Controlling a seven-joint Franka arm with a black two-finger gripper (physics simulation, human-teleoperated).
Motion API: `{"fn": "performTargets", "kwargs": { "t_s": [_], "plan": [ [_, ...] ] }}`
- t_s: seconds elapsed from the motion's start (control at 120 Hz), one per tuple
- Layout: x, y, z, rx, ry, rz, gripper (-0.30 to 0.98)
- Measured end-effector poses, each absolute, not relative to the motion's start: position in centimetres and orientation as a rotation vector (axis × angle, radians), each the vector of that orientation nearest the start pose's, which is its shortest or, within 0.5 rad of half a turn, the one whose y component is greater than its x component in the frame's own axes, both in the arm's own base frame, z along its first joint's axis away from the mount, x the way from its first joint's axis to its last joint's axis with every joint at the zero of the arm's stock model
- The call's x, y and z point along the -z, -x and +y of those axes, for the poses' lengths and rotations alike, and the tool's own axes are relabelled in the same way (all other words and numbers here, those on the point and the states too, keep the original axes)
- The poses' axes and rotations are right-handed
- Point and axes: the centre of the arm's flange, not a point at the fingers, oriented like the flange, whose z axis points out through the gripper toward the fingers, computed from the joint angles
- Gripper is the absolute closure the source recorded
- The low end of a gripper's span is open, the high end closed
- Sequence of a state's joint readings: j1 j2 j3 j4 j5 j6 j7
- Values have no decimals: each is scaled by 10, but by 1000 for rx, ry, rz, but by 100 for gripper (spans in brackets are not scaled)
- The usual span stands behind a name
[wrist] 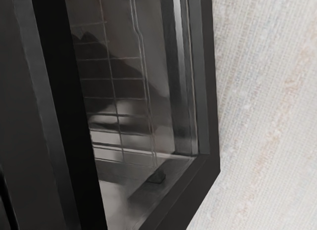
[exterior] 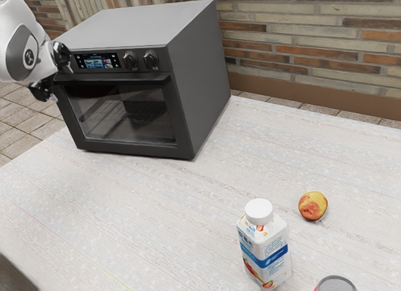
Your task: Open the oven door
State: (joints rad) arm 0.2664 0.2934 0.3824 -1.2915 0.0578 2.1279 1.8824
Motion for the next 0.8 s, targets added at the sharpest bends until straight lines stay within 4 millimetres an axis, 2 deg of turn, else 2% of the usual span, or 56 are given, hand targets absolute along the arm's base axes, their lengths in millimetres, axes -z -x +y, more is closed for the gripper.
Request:
{"fn": "performTargets", "kwargs": {
  "t_s": [0.267,0.358,0.483,0.633,0.683,0.733,0.8],
  "plan": [
    [-653,-575,367,240,2081,1542,0],
    [-641,-581,363,252,2084,1571,0],
    [-643,-585,354,263,2055,1597,0],
    [-627,-583,348,247,2050,1635,1],
    [-627,-576,343,250,2042,1645,3],
    [-627,-559,335,252,2033,1657,5],
    [-616,-506,313,226,2017,1707,7]
  ]
}}
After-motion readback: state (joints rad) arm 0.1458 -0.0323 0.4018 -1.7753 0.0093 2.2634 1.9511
